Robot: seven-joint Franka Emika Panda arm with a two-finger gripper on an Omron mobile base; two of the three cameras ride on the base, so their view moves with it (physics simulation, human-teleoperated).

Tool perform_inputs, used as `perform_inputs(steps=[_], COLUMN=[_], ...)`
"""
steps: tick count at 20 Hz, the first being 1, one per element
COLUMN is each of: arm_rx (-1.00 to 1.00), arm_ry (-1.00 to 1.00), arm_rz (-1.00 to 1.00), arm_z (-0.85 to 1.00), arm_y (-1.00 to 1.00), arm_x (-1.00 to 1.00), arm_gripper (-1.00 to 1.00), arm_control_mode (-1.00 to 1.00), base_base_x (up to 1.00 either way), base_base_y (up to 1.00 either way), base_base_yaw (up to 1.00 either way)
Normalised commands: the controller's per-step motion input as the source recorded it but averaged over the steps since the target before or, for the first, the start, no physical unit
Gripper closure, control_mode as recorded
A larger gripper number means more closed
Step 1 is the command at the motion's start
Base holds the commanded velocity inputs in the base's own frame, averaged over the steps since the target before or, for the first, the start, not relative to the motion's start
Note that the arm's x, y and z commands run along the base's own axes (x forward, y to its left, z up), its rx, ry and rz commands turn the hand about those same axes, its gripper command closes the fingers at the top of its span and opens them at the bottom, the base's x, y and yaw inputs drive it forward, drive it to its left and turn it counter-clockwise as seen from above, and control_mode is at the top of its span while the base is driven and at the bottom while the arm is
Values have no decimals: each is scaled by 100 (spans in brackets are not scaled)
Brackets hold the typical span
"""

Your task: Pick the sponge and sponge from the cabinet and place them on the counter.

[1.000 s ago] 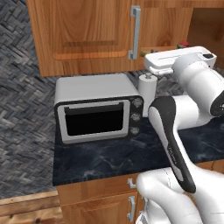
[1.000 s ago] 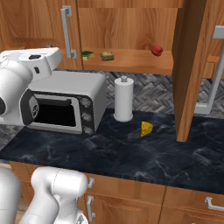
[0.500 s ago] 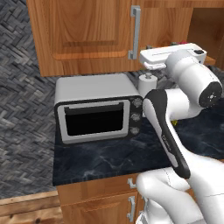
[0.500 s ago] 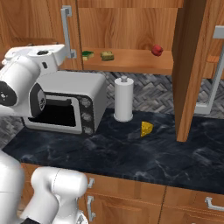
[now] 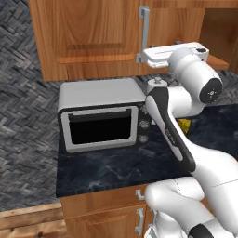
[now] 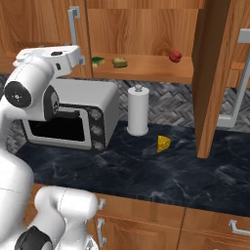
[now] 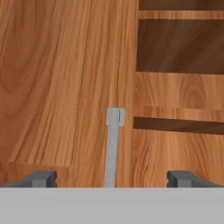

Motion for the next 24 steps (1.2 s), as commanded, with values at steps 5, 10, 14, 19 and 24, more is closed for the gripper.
perform_inputs(steps=[5, 10, 14, 19, 24], arm_rx=[0, 0, 0, 0, -1], arm_ry=[0, 0, 0, 1, 3], arm_rz=[0, 0, 0, -1, -1], arm_z=[-1, -4, -5, -4, -2], arm_y=[0, 2, 2, 9, 11], arm_x=[42, 44, 44, 47, 50], arm_gripper=[-100, -100, -100, -100, -100], arm_control_mode=[-100, -100, -100, -100, -100], base_base_x=[0, 0, 0, 0, 0], base_base_y=[0, 0, 0, 0, 0], base_base_yaw=[0, 0, 0, 0, 0])
